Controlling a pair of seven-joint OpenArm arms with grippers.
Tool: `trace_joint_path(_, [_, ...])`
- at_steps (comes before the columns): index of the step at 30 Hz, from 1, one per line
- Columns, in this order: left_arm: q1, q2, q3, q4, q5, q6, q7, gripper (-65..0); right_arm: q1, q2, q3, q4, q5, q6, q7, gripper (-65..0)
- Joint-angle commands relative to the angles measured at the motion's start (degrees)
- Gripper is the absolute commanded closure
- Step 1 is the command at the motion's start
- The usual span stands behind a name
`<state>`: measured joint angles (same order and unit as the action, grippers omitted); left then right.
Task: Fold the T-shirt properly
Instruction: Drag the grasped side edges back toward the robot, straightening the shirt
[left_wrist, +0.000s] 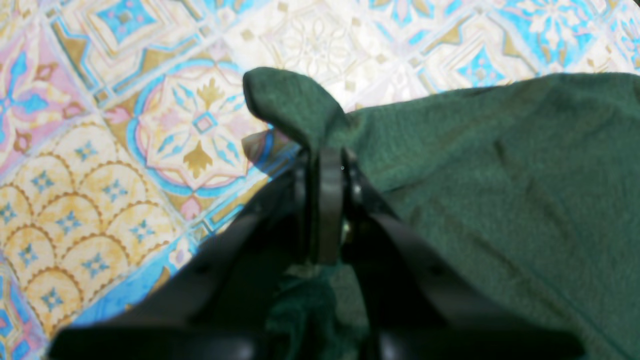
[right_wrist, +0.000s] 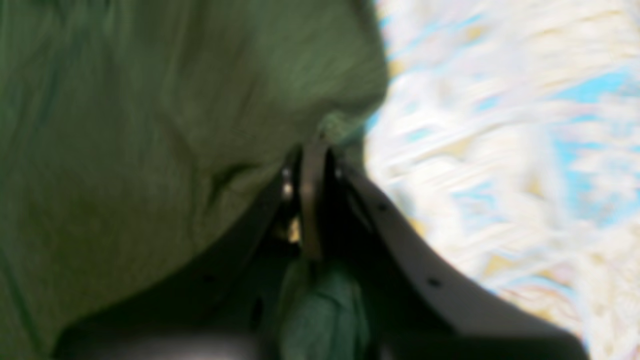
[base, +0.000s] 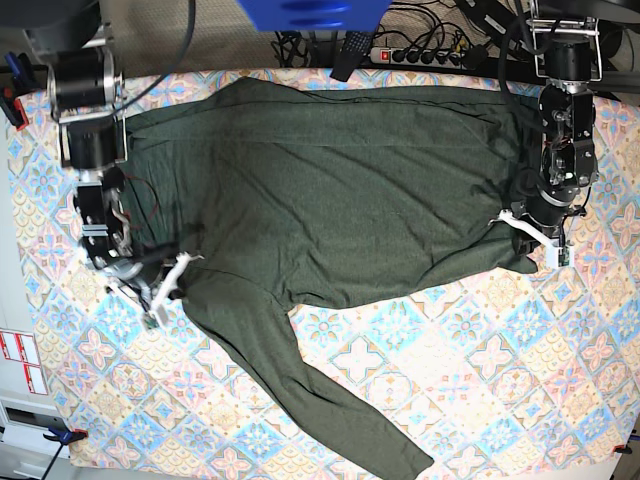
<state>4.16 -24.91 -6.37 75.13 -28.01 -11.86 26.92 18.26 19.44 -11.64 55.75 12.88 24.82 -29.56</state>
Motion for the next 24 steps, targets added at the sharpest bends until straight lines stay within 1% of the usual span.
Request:
trace_joint_path(1, [-0.69, -1.16, -0.44, 1.13, -0.34, -0.23, -1.20, 0.0, -0.55, 0.73, 1.22, 2.14, 0.26, 0.19, 0.42, -0.1])
trace_joint_path(3, [-0.60, -1.69, -1.23, 1.13, -0.34, -0.23, -1.20, 0.0, -2.83, 0.73, 2.36, 4.61, 0.17, 0.19, 0.42, -0.1])
trace_joint_path(11, [-0.43, -1.86, -1.94, 2.63, -0.25, -0.23, -0.85, 0.0, -10.39, 0.91, 2.54, 13.48, 0.08, 0.19, 0.33, -0.1])
trace_joint_path(15, [3.09, -3.53, -1.85, 6.67, -0.25, -0.23, -0.94, 0.0, -15.58, 2.40, 2.54, 19.55, 0.08, 0.19, 0.33, -0.1])
trace_joint_path(18, [4.58, -3.80, -1.85, 8.69, -0.25, -0.23, -0.94, 0.0, -19.45, 3.55, 5.00, 24.21, 0.26, 0.19, 0.33, -0.1])
trace_joint_path(22, [6.34, -3.97, -1.94, 10.36, -0.08, -0.23, -1.03, 0.0, -24.55, 3.55, 9.22, 29.22, 0.26, 0.19, 0.33, -0.1])
trace_joint_path(24, [7.05, -4.41, -2.38, 10.36, 1.15, -0.23, -1.11, 0.0, -26.74, 3.55, 10.72, 31.33, 0.26, 0.19, 0.33, -0.1])
